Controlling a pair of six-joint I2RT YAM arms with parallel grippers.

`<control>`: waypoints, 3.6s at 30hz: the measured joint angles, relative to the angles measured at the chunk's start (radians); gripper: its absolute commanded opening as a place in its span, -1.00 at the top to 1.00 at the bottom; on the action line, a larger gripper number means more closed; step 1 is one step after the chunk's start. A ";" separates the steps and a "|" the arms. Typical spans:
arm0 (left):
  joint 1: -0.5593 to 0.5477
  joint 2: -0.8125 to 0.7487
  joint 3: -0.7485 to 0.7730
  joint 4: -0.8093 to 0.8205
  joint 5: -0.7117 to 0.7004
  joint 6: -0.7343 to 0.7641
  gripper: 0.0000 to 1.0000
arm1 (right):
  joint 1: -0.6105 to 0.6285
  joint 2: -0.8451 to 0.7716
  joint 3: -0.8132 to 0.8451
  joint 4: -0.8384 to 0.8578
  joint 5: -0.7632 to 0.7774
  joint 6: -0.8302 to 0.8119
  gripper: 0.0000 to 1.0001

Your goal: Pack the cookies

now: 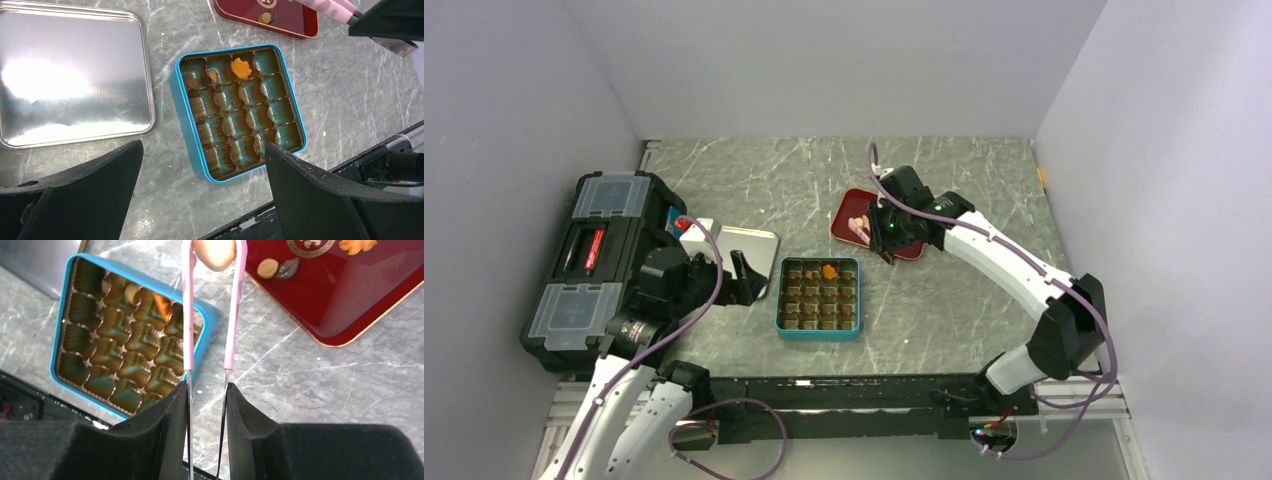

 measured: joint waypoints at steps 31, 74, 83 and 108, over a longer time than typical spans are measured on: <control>0.000 0.013 0.000 0.000 0.000 0.000 -0.98 | 0.207 -0.161 -0.169 -0.046 0.027 0.062 1.00; 0.000 0.013 0.000 0.000 0.000 0.000 -0.98 | 0.220 -0.071 -0.143 -0.045 0.076 0.082 0.66; 0.000 0.013 0.000 0.000 0.000 0.000 -0.98 | 0.220 -0.060 -0.132 -0.045 0.080 0.082 0.55; 0.000 0.013 0.000 0.000 0.000 0.000 -0.98 | 0.220 -0.060 -0.129 -0.045 0.080 0.089 0.27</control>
